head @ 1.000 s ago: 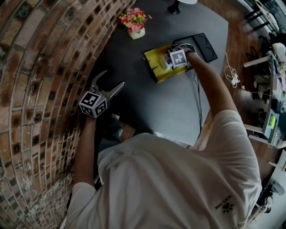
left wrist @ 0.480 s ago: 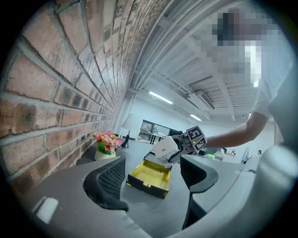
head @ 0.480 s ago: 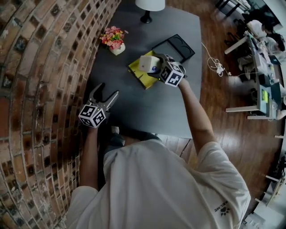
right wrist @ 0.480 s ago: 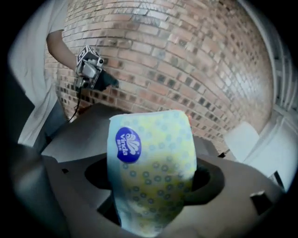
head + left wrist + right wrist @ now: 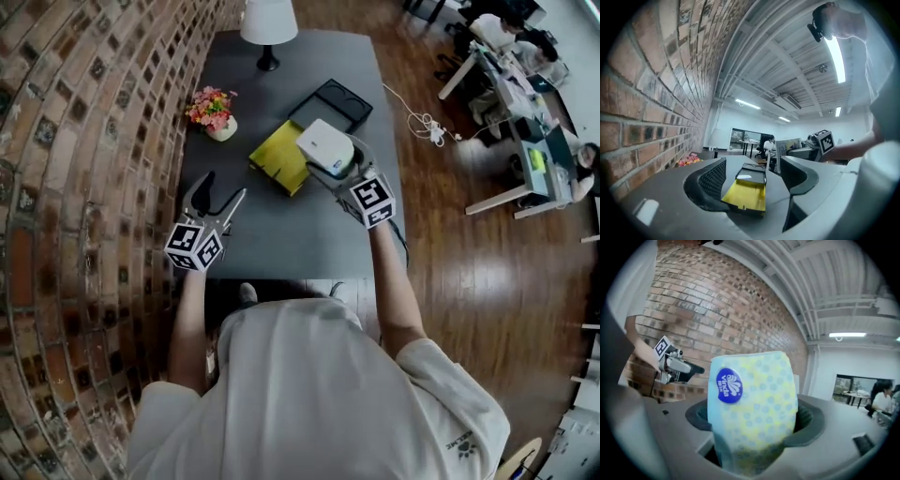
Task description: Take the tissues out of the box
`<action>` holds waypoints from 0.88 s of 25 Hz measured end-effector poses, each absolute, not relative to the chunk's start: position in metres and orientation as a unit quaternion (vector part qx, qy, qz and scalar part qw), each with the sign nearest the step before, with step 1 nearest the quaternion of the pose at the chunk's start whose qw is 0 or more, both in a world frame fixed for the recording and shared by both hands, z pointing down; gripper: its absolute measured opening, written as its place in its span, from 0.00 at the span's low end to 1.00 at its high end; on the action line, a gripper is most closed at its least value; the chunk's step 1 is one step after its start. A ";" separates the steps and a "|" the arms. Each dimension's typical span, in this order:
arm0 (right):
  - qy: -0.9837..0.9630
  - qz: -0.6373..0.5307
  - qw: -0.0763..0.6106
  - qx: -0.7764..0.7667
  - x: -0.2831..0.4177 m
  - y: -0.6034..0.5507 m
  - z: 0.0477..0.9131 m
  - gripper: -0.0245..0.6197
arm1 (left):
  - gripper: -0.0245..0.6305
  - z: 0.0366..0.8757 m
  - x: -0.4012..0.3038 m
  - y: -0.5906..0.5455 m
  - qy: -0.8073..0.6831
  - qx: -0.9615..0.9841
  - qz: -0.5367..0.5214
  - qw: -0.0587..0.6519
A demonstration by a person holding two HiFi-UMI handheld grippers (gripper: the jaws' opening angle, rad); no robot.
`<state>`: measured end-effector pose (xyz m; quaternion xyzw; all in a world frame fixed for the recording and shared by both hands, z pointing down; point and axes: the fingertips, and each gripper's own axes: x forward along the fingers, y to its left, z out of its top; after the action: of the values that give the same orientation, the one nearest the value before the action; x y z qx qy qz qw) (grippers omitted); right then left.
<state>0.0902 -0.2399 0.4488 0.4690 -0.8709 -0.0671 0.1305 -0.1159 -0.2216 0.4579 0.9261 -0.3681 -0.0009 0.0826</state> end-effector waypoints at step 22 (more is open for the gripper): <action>-0.731 0.012 -0.008 0.682 0.179 -0.082 0.467 0.66 | 0.56 0.439 -0.057 -0.174 -0.413 0.910 -0.014 0.014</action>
<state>0.1793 -0.0821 0.4670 0.6823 -0.7309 0.0125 -0.0080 -0.0573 -0.1739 0.4393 0.9105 -0.4131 -0.0142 0.0137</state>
